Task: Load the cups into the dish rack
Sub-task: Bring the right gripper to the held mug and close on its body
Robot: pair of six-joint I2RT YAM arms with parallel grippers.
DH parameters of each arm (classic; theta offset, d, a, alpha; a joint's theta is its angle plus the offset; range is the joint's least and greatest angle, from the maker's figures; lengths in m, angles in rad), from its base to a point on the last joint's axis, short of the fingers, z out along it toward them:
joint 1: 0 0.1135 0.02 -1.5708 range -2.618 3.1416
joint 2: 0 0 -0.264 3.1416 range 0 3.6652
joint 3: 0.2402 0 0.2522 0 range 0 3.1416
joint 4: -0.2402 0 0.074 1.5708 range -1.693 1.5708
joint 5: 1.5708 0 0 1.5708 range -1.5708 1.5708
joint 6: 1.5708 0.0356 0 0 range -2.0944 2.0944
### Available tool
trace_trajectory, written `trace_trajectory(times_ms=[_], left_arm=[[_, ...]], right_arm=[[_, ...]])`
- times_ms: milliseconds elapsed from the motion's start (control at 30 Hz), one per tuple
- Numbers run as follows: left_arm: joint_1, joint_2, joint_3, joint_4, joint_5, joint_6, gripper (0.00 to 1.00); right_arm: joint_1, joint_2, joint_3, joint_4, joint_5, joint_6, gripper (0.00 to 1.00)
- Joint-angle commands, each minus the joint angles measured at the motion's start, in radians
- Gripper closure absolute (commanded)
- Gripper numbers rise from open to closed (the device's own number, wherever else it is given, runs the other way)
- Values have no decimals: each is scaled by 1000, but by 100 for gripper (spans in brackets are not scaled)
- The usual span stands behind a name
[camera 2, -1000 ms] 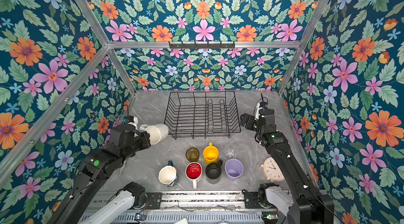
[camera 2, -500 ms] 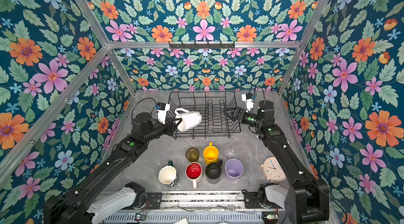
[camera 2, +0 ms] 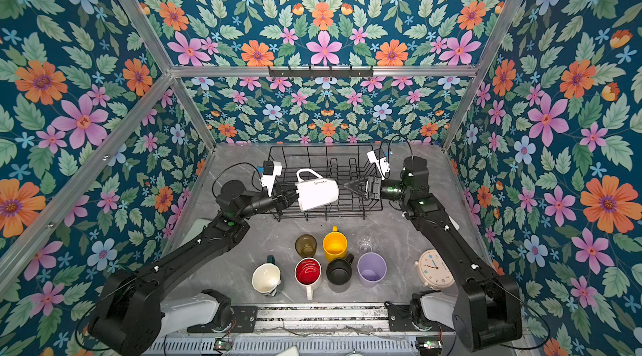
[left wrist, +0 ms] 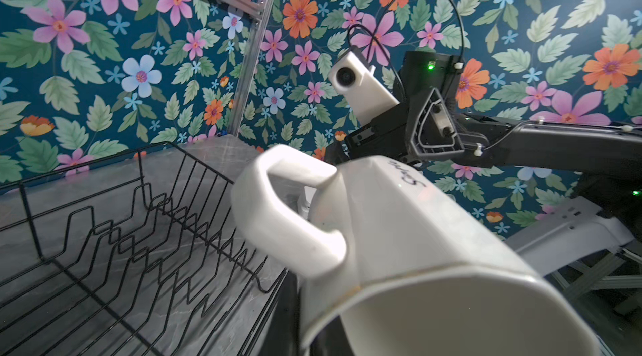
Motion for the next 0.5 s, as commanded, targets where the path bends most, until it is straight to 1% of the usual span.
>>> trace_trajectory(times_ms=[0, 100, 200, 467], left_arm=[[0, 22, 14, 159, 43, -49, 100], [0, 49, 18, 199, 65, -89, 100], [0, 63, 18, 209, 71, -103, 100], [0, 85, 21, 260, 94, -148, 100]], right_arm=[[31, -7, 5, 64, -40, -14, 5], [63, -8, 12, 59, -37, -32, 4], [84, -7, 16, 69, -40, -32, 4], [106, 6, 30, 70, -20, -27, 4]])
